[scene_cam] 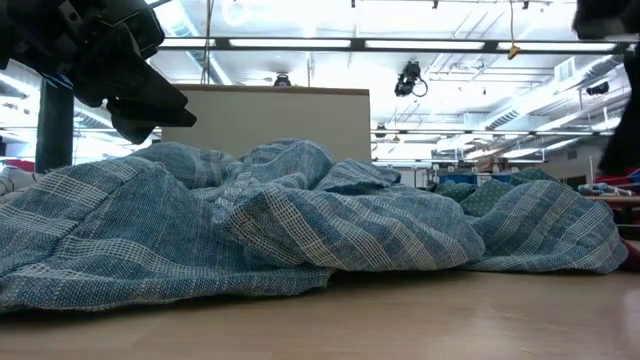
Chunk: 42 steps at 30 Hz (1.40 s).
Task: Sort clothes
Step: Put the red sock into the white laundry organizer
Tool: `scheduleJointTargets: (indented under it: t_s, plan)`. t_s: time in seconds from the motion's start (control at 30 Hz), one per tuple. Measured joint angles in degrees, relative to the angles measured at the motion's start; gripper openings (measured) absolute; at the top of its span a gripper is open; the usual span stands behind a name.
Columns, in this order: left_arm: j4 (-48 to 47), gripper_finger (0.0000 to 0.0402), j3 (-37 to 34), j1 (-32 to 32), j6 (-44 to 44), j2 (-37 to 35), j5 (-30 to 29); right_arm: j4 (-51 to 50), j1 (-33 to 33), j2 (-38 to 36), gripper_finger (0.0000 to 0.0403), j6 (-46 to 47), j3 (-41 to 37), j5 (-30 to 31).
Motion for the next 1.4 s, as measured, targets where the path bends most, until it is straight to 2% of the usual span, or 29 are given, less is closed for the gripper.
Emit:
scheduleJointTargets:
  t_s: [0.2, 0.33, 0.4, 0.47, 0.53, 0.67, 0.73, 0.83, 0.93, 1.07, 1.17, 1.3, 1.4]
  plan:
    - [0.0, 0.0152, 0.0, 0.0, 0.0, 0.0, 0.0, 18.7, 0.0, 0.0, 0.0137, -0.1, -9.9, -1.1]
    - [0.0, 0.0152, 0.0, 0.0, 0.0, 0.0, 0.0, 26.5, 0.0, -0.3, 0.0128, -0.2, -15.1, -2.0]
    - [0.0, 0.0152, 0.0, 0.0, 0.0, 0.0, 0.0, 28.3, 0.0, -0.4, 0.0100, -0.2, -16.5, -1.8]
    - [0.0, 0.0152, 0.0, 0.0, 0.0, 0.0, 0.0, 28.0, 0.0, -0.3, 0.0046, -0.3, -16.7, -1.5]
    - [0.0, 0.0152, 0.0, 0.0, 0.0, 0.0, 0.0, 26.0, 0.0, -0.2, 0.0015, -2.2, -15.6, -1.9]
    - [0.0, 0.0152, 0.0, 0.0, 0.0, 0.0, 0.0, 11.7, -0.1, -0.3, 0.0006, -2.5, -10.2, -6.2]
    - [0.0, 0.0152, 0.0, 0.0, 0.0, 0.0, 0.0, 3.2, -0.1, -1.6, 0.0005, -2.5, -6.1, -6.3]
    - [0.0, 0.0152, 0.0, 0.0, 0.0, 0.0, 0.0, -8.6, -0.2, -3.7, 0.0003, -3.3, -0.3, -3.9]
    - [0.0, 0.0152, 0.0, 0.0, 0.0, 0.0, -0.2, -15.5, -0.7, -6.7, 0.0003, -6.2, 5.7, 0.3]
    - [0.0, 0.0152, 0.0, 0.0, 0.0, 0.0, -0.4, -22.7, -3.6, -9.5, 0.0002, -13.2, 12.8, 5.1]
    - [0.0, 0.0152, 0.0, 0.0, 0.0, 0.0, -0.4, -24.9, -7.5, -11.4, 0.0001, -22.8, 17.8, 8.2]
    - [0.0, 0.0152, 0.0, 0.0, 0.0, 0.0, -0.4, -22.6, -15.4, -11.7, 0.0001, -40.1, 24.1, 10.0]
    - [0.0, 0.0152, 0.0, 0.0, 0.1, 0.0, -0.4, -14.9, -22.1, -11.7, 0.0001, -56.8, 27.6, 10.0]
